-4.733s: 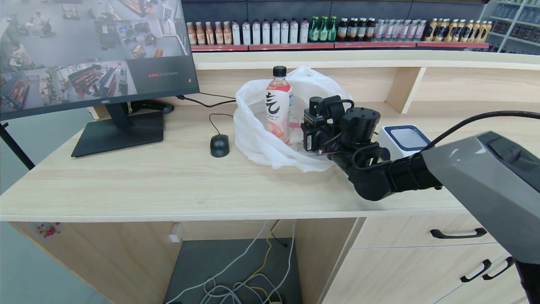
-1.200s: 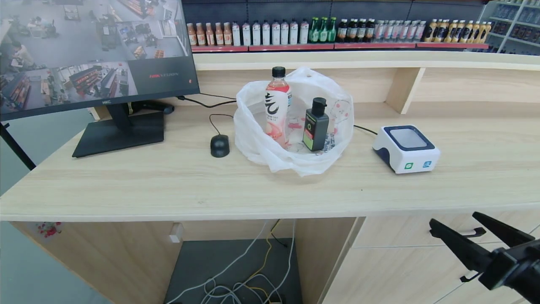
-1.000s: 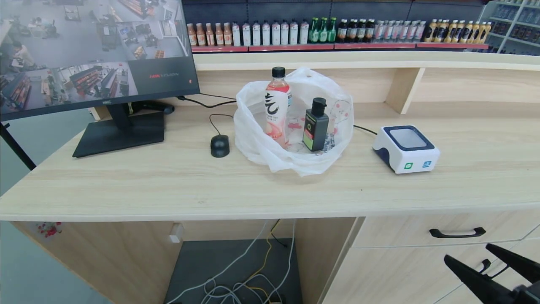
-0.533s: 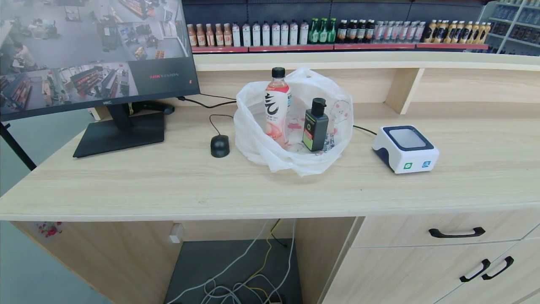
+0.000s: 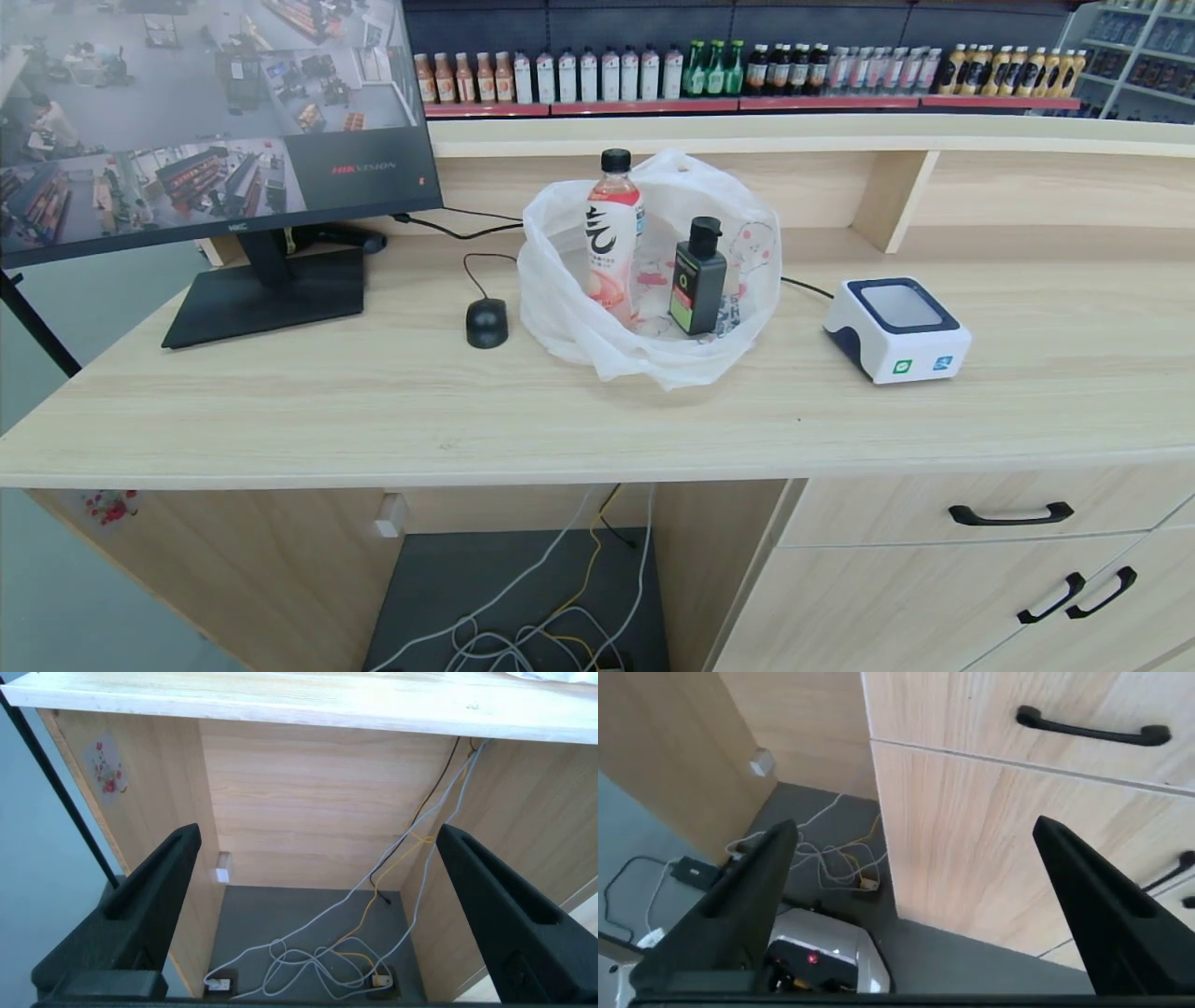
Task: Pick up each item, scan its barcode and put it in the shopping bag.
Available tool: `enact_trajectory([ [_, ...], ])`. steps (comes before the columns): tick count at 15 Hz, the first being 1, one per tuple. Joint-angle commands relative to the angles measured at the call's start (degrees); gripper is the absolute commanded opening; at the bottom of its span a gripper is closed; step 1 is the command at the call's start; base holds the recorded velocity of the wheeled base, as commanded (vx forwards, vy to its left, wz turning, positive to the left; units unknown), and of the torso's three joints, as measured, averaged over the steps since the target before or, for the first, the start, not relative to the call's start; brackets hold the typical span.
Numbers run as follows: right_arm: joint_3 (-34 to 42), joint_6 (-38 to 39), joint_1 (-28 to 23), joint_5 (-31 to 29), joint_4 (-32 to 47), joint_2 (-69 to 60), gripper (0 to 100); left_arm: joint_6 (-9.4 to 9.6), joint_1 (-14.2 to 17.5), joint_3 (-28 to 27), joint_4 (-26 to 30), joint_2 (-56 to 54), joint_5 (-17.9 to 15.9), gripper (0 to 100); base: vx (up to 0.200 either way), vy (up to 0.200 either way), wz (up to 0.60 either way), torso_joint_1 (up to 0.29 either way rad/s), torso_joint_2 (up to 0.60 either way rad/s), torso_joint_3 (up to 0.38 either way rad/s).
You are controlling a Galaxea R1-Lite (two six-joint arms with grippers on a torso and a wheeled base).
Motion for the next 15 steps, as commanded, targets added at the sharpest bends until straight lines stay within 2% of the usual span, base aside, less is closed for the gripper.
enact_trajectory([
  [1, -0.2, -0.1, -10.3, 0.0, 0.4, 0.0, 100, -0.01, 0.0, 0.0, 0.0, 0.0, 0.0, 100, 0.0, 0.0, 0.0, 0.0, 0.0, 0.0],
  [2, -0.2, -0.1, -13.2, 0.0, 0.4, -0.5, 100, -0.09, 0.0, 0.0, 0.0, 0.0, 0.0, 100, 0.0, 0.0, 0.0, 0.0, 0.0, 0.0],
  [3, -0.2, -0.1, -20.8, 0.0, 0.4, -2.9, 100, -0.09, 0.0, 0.0, 0.0, 0.0, 0.0, 100, 0.0, 0.0, 0.0, 0.0, 0.0, 0.0],
  [4, -0.2, -0.1, -24.6, 0.2, 0.4, -4.9, 100, -0.09, 0.0, 0.0, 0.0, 0.0, 0.0, 100, 0.0, 0.0, 0.0, 0.0, 0.0, 0.0],
  [5, 0.6, 0.3, -26.0, 1.7, 0.3, -7.1, 100, -0.27, 0.0, 0.0, 0.0, 0.0, 0.0, 100, 0.0, 0.0, 0.0, 0.0, 0.0, 0.0],
  [8, 0.7, 0.0, -26.0, 4.2, 0.4, -7.0, 100, -0.53, 0.1, 0.0, 0.0, 0.0, 0.0, 100, 0.0, 0.0, 0.0, 0.0, 0.0, 0.0],
  [9, 0.8, -0.1, -24.3, 4.4, 0.3, -7.0, 100, -0.53, 0.0, 0.0, 0.0, 0.0, 0.0, 100, 0.0, 0.0, 0.0, 0.0, 0.0, 0.0],
  [10, 0.8, 0.2, -19.3, 5.3, 0.2, -8.7, 100, -0.45, 0.0, 0.0, 0.0, 0.0, 0.0, 100, 0.0, 0.0, 0.0, 0.0, 0.0, 0.0],
  [15, 0.8, -0.1, -20.7, 5.5, 0.4, -12.3, 100, -0.09, 0.0, 0.0, 0.0, 0.0, 0.0, 100, 0.0, 0.0, 0.0, 0.0, 0.0, 0.0],
])
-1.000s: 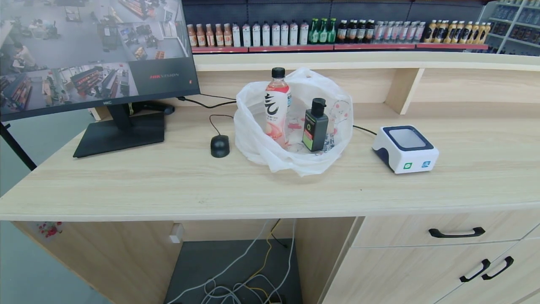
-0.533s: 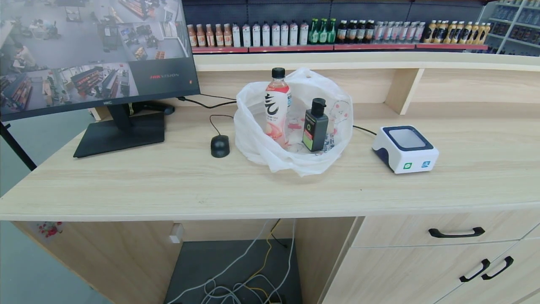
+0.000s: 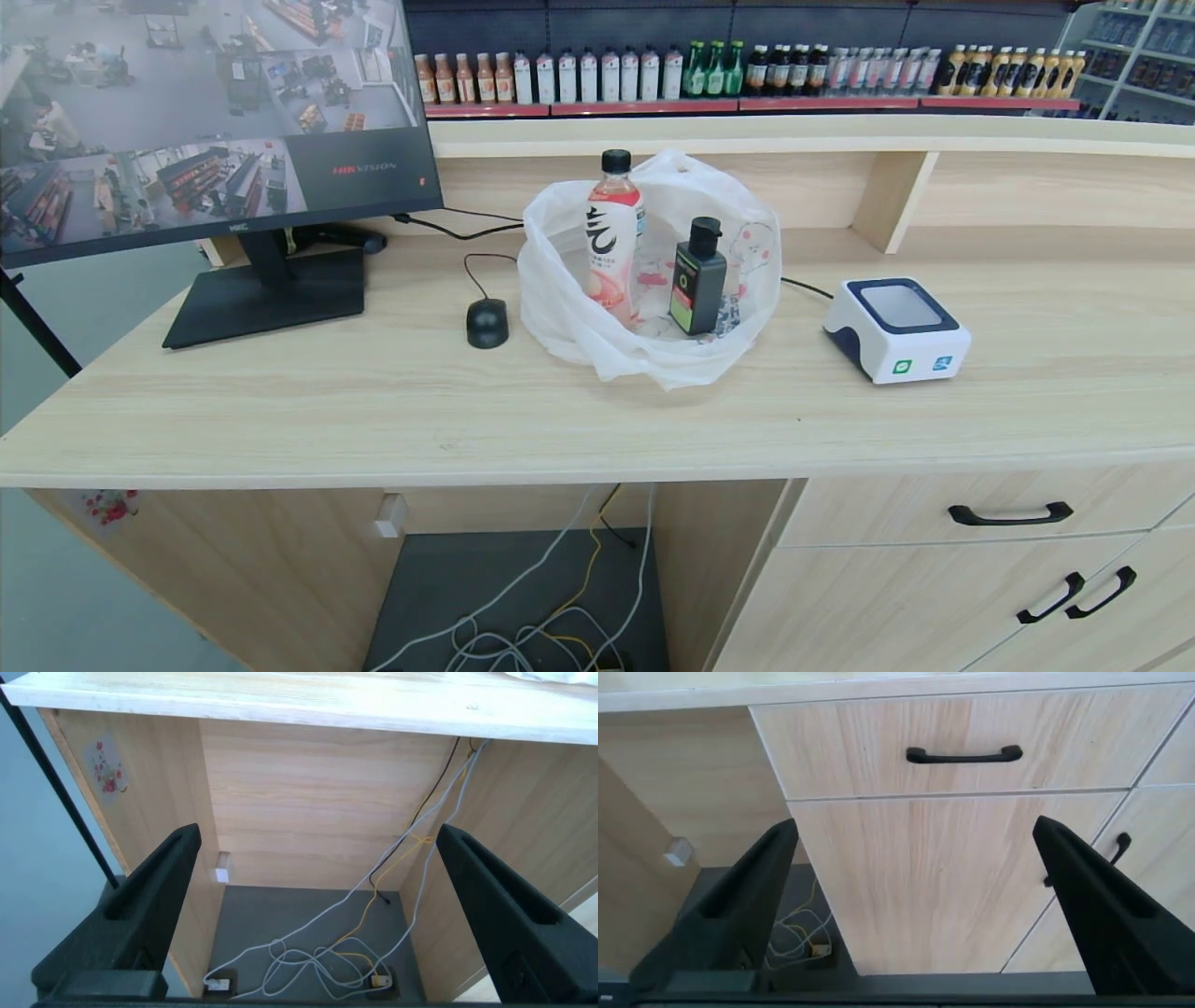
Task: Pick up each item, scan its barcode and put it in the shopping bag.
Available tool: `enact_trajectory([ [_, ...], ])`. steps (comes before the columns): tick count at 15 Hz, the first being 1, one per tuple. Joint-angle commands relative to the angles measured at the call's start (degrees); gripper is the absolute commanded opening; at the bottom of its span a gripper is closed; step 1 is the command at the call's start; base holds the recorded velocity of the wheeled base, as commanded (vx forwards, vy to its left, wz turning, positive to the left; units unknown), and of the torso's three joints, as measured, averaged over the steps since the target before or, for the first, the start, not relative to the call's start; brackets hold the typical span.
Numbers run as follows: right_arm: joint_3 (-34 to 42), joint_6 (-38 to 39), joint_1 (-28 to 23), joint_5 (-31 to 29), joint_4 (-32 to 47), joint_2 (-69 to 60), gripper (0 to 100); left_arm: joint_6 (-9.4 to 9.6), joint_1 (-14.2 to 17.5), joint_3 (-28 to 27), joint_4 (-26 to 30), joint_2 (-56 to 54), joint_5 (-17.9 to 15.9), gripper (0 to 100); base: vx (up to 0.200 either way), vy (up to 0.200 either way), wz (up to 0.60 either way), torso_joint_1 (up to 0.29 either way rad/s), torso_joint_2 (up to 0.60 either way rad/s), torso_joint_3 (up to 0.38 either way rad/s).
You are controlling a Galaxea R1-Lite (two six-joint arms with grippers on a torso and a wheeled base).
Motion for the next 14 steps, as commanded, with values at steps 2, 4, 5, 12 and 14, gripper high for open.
enact_trajectory([
  [2, 0.0, 0.0, -0.2, 0.0, 0.0, -1.1, 100, -0.36, 0.1, 0.0, 0.0, 0.0, 0.0, 100, 0.0, 0.0, 0.0, 0.0, 0.0, 0.0],
  [4, 0.0, 0.0, -0.2, 0.0, 0.0, -1.1, 100, -0.36, 0.1, 0.0, 0.0, -0.1, 0.0, 100, 0.0, -0.2, 0.0, 0.002, 0.0, 0.007],
  [5, 0.0, 0.1, -0.2, 0.0, 0.0, -1.1, 100, -0.36, 0.1, 0.0, 0.0, 0.0, 0.0, 100, 0.0, -0.2, 0.0, -0.007, -0.01, -0.002],
  [12, 0.0, -0.4, -0.2, 0.0, 0.0, -1.1, 100, -0.45, 0.1, 0.0, 0.0, 0.0, 0.0, 100, 0.0, -0.2, 0.0, 0.006, 0.0, 0.001],
  [14, 0.0, -0.4, -0.2, 0.0, 0.0, -1.1, 100, -0.62, 0.1, 0.0, 0.0, 0.0, 0.0, 100, 0.0, -0.2, 0.0, -0.007, 0.0, 0.002],
])
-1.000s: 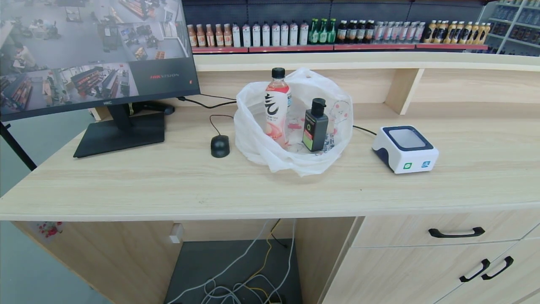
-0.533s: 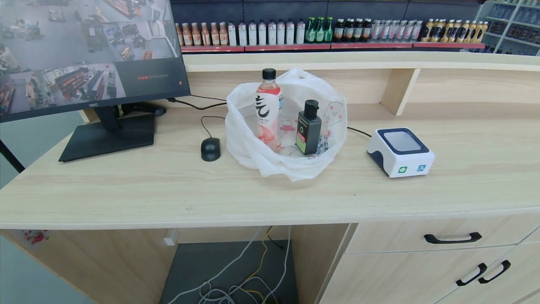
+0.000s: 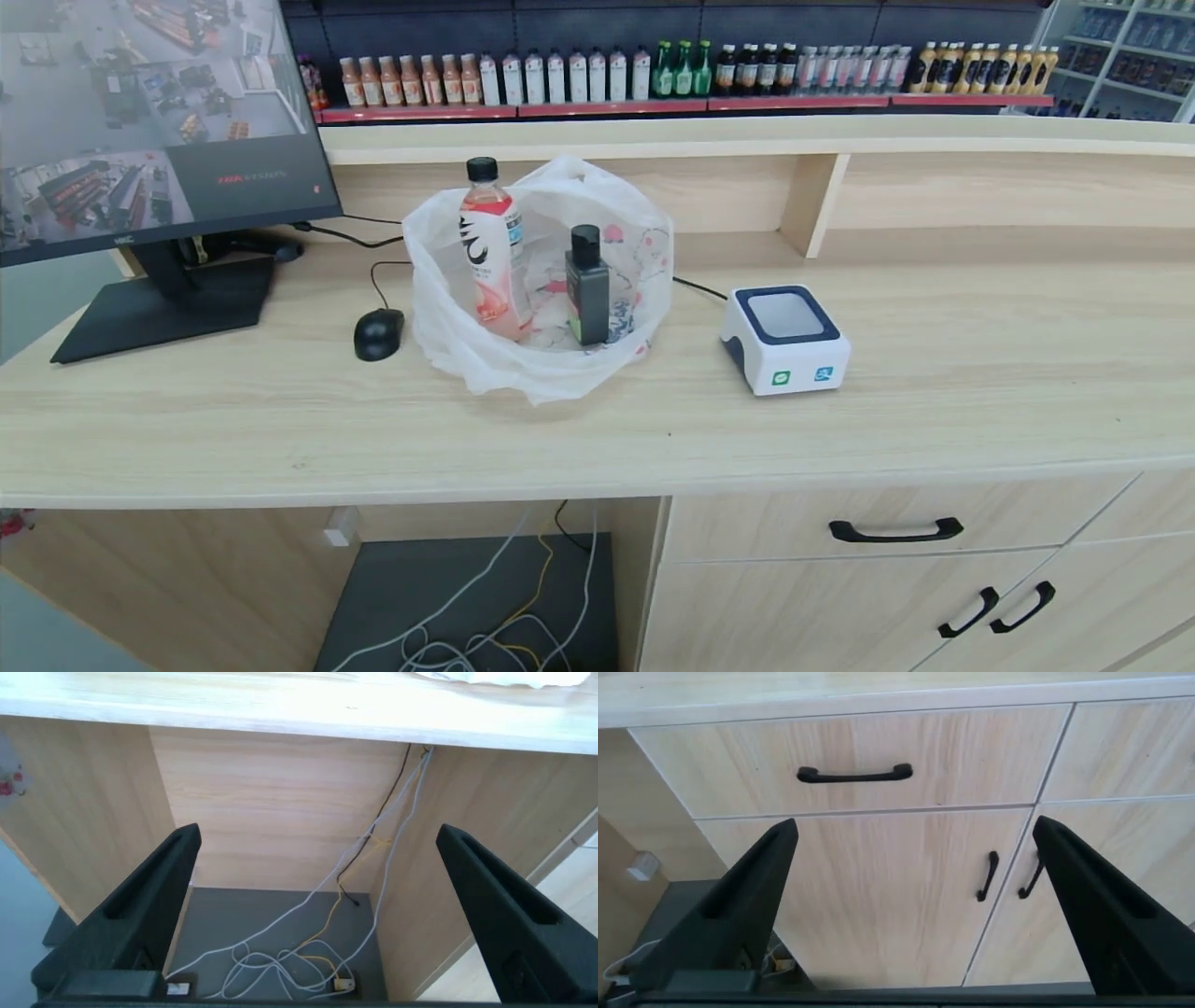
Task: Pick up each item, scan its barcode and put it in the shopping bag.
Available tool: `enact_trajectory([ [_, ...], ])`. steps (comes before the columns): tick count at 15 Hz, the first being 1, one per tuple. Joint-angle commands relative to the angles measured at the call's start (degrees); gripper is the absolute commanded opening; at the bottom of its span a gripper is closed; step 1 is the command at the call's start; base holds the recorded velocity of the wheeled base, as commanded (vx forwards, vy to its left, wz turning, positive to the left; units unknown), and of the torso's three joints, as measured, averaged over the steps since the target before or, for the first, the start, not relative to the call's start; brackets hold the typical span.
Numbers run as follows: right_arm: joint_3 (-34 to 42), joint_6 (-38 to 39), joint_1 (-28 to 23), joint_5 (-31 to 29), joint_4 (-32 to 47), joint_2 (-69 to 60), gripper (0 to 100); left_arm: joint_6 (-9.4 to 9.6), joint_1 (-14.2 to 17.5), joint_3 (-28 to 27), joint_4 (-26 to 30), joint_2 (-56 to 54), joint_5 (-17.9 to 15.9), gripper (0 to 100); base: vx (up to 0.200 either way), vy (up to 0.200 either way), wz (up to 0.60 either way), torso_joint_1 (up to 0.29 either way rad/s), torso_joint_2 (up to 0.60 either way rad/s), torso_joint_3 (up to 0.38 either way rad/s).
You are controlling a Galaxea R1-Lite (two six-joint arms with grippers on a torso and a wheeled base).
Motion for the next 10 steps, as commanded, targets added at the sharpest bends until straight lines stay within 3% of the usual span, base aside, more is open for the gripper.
enact_trajectory([
  [1, 0.0, 0.0, 0.0, 0.0, 0.0, 0.1, 100, -0.09, 0.0, 0.0, 0.0, 0.0, 0.0, 100, 0.0, -0.2, 0.0, 0.002, 0.0, 0.002],
  [10, 0.0, 0.1, 0.0, 0.0, 0.0, 0.1, 100, -0.18, 0.0, 0.0, 0.0, 0.0, 0.0, 100, 0.0, -0.2, 0.0, 0.002, 0.0, 0.002],
])
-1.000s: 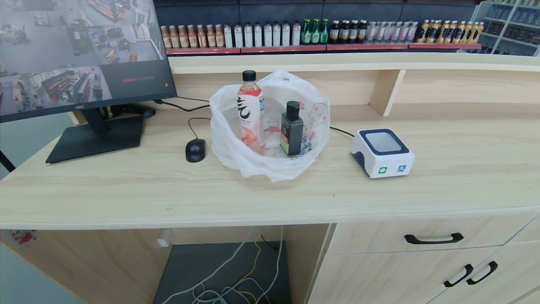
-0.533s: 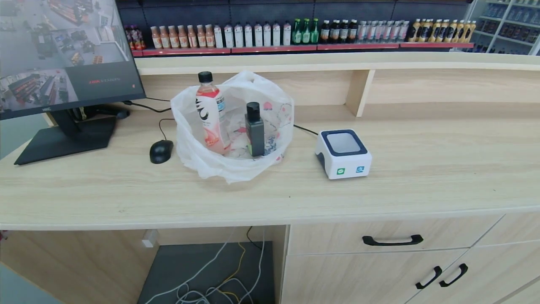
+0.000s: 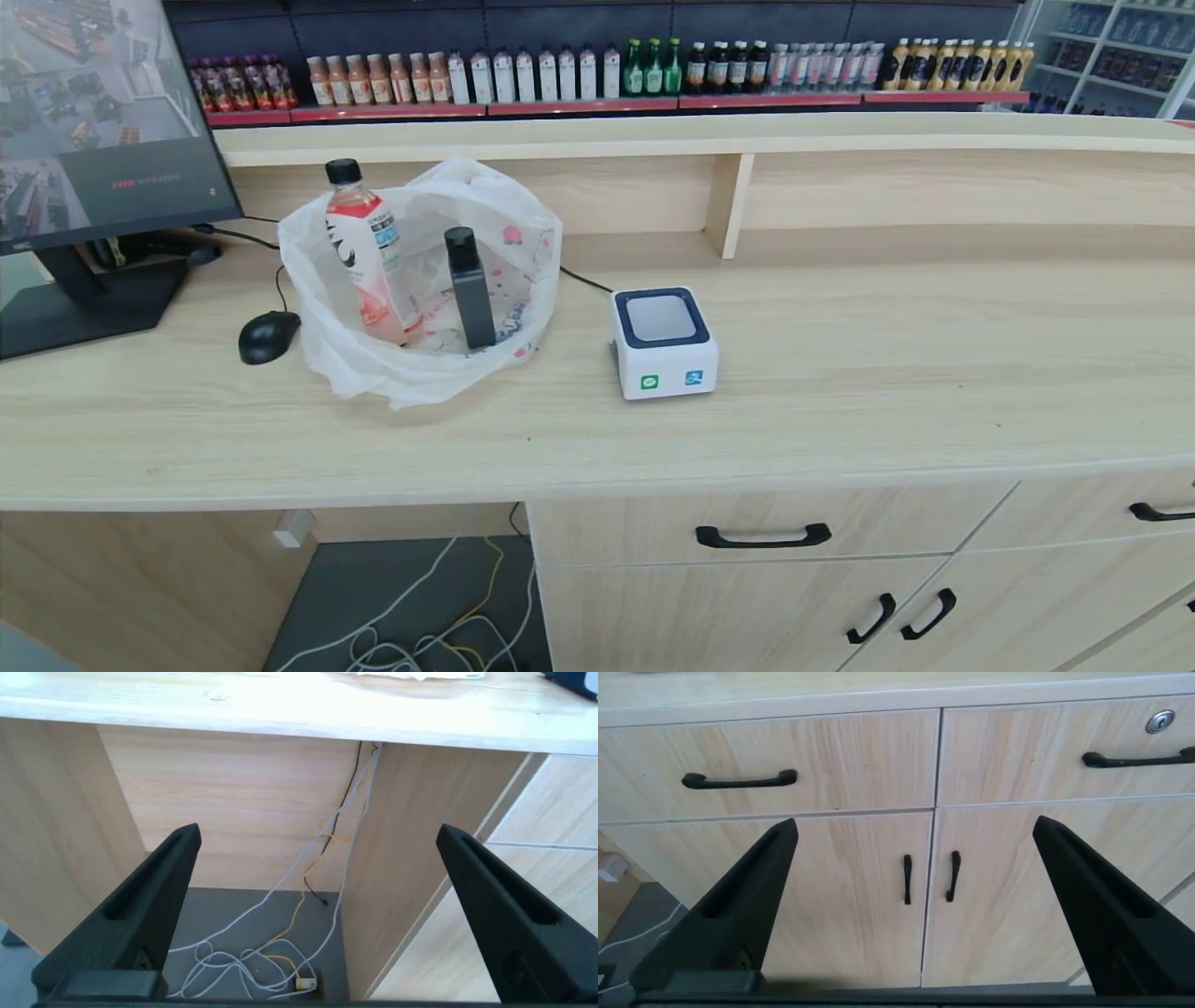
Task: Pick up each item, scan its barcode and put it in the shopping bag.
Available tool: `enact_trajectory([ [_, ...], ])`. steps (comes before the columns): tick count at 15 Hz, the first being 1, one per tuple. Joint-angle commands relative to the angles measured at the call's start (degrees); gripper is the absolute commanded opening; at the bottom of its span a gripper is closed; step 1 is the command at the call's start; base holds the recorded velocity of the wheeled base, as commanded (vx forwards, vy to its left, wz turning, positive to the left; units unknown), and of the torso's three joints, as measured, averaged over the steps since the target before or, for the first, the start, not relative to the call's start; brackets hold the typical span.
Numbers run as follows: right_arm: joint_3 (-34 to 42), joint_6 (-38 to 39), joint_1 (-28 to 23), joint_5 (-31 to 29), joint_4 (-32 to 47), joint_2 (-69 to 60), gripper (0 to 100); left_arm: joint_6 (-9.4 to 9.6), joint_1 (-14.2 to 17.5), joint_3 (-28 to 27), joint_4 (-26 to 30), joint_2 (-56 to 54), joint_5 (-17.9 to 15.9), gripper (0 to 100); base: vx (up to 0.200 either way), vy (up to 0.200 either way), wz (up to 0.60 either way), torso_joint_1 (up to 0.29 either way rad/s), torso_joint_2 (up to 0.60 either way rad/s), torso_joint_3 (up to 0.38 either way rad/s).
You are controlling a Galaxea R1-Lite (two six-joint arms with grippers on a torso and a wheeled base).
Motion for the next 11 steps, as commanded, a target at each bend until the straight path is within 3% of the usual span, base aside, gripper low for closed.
enact_trajectory([
  [1, 0.0, 0.0, 0.0, 0.0, 0.0, 0.1, 100, -0.02, 0.0, 0.0, 0.0, -0.1, 0.0, 100, 0.0, 0.0, 0.0, 0.0, 0.0, 0.0],
  [11, 0.0, 0.6, 0.0, 0.0, 0.0, 0.1, 100, 0.25, -0.1, 0.0, 0.0, 0.0, 0.0, 100, 0.0, 0.0, 0.0, 0.0, 0.0, 0.0],
])
